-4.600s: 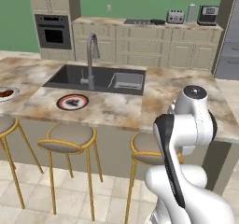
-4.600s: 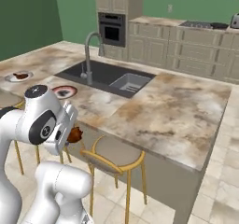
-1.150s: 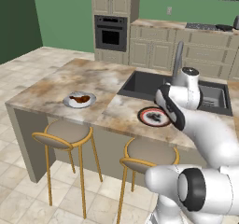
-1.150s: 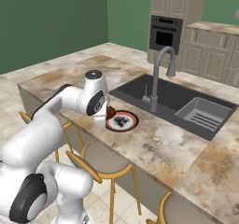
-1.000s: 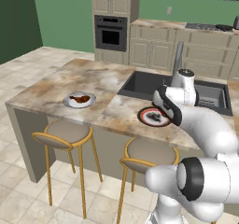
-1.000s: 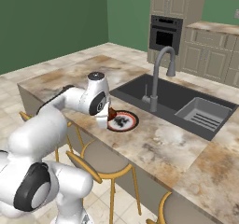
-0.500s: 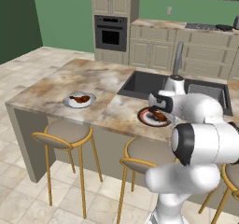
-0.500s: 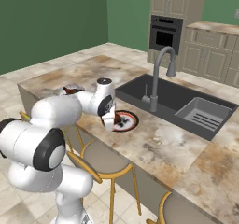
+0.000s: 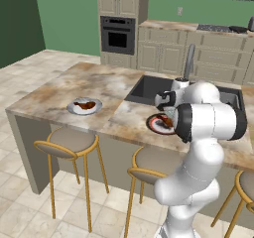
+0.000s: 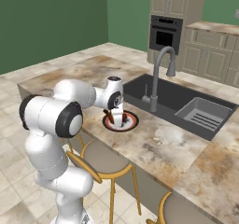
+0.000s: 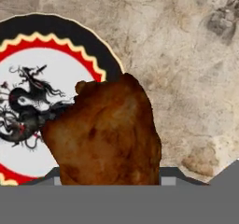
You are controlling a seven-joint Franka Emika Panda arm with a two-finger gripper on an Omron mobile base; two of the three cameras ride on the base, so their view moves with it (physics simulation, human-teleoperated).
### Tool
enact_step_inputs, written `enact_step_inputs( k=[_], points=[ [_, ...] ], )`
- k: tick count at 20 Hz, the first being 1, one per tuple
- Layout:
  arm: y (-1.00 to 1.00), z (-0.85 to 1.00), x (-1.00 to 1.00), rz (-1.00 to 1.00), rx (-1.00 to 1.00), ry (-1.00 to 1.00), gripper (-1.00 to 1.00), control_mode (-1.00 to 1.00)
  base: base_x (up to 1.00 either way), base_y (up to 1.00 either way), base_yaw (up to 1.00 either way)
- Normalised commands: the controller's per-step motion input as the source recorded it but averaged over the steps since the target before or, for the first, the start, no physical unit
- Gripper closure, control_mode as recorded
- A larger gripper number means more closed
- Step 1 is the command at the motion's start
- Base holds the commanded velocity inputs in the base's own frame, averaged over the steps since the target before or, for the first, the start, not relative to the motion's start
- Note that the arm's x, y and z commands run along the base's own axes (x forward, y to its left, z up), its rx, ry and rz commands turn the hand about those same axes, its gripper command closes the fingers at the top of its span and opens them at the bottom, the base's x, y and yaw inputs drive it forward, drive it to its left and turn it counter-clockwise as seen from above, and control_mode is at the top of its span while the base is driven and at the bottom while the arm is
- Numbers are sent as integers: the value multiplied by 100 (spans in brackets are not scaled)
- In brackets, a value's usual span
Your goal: Take the chicken drumsticks from the pan and place one on each plate on the dining counter.
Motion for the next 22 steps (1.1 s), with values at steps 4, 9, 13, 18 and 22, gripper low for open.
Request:
enact_step_inputs(
  k=[4, 9, 13, 18, 22],
  points=[
    [-5, -50, 55, 4, -1, 12, 100, -100, 0, 0, 0],
    [0, -70, 48, 4, -7, 11, 100, -100, 0, 0, 0],
    [-2, -49, 44, 3, -2, 2, 100, -100, 0, 0, 0],
    [-7, -29, 36, 1, 0, 0, 100, -100, 0, 0, 0],
    [-10, -5, 29, 0, 0, 0, -100, -100, 0, 0, 0]
  ],
)
